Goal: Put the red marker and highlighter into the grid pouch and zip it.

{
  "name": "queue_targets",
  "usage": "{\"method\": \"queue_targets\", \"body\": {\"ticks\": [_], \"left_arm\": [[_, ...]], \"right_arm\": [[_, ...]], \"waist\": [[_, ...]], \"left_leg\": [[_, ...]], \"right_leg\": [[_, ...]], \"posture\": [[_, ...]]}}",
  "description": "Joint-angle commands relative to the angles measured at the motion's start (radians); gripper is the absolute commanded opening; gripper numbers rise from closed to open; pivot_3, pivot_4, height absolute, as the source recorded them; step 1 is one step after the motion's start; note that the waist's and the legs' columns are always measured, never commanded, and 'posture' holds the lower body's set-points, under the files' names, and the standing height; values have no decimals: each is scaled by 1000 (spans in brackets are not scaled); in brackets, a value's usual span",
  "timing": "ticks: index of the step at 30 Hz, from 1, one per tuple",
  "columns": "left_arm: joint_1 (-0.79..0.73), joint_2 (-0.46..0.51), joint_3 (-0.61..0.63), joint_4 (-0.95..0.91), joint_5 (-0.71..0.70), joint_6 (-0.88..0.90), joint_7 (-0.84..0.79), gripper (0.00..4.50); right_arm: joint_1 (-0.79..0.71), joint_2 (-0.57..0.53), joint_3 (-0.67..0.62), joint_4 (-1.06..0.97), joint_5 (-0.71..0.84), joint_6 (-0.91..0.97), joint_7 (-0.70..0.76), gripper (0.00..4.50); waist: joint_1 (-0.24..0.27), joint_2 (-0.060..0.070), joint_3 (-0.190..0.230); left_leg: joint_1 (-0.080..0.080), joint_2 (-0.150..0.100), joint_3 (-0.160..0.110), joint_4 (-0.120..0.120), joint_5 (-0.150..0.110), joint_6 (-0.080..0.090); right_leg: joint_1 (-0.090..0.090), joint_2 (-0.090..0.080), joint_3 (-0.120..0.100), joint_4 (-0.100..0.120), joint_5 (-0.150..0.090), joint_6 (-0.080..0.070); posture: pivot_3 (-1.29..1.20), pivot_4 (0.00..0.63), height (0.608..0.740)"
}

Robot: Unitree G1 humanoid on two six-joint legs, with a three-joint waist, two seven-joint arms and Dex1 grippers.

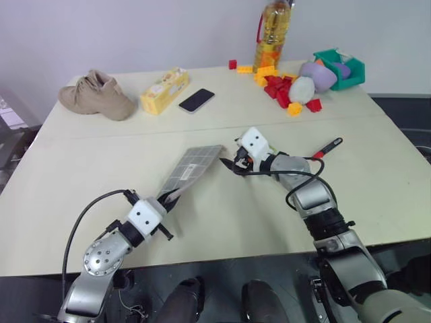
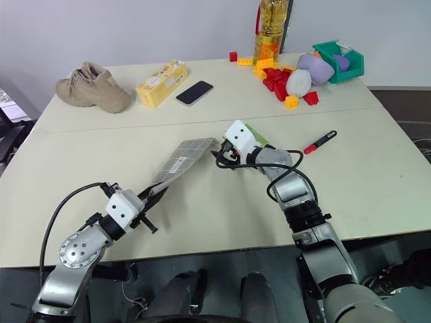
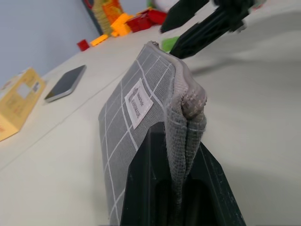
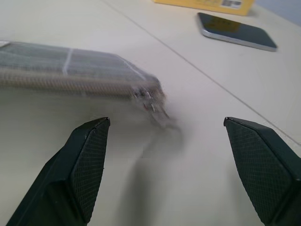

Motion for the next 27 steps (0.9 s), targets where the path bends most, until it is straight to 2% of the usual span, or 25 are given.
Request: {"method": "queue_targets", "body": {"ticks": [1, 4, 7, 13, 20, 27], "left_arm": [[-4, 8, -6, -32, -28, -31, -21, 0], [-1, 10, -1, -31, -35, -41, -30, 0], [-2, 9, 1, -35, -46, -45, -36, 0], [-3, 10, 2, -25, -39, -54, -36, 0], [-20, 3, 0, 1, -12, -55, -14, 0], [-73, -51, -38, 55, 40, -22, 45, 0]], "right_arm": [[-25, 21, -20, 2, 12, -22, 0, 4007], [-31, 27, -29, 18, 24, -5, 8, 4007], [-39, 34, -51, 37, 42, 8, 3, 3253], [-38, 32, -58, 38, 38, -2, 15, 56], [-15, 11, -27, -48, 23, 15, 56, 56], [49, -47, 57, -241, 6, 42, 149, 56]], "waist": [[2, 0, 0], [2, 0, 0], [2, 0, 0], [2, 0, 0], [2, 0, 0], [4, 0, 0]], "left_leg": [[0, 0, 0, 0, 0, 0], [0, 0, 0, 0, 0, 0], [0, 0, 0, 0, 0, 0], [0, 0, 0, 0, 0, 0], [0, 0, 0, 0, 0, 0], [0, 0, 0, 1, 0, 0]], "right_leg": [[0, 0, 0, 0, 0, 0], [0, 0, 0, 0, 0, 0], [0, 0, 0, 0, 0, 0], [0, 0, 0, 0, 0, 0], [0, 0, 0, 0, 0, 0], [1, 0, 0, -1, 0, 0]], "posture": [[0, 150, 740], [0, 150, 740], [0, 150, 740], [0, 150, 740], [0, 150, 740], [0, 150, 740]]}}
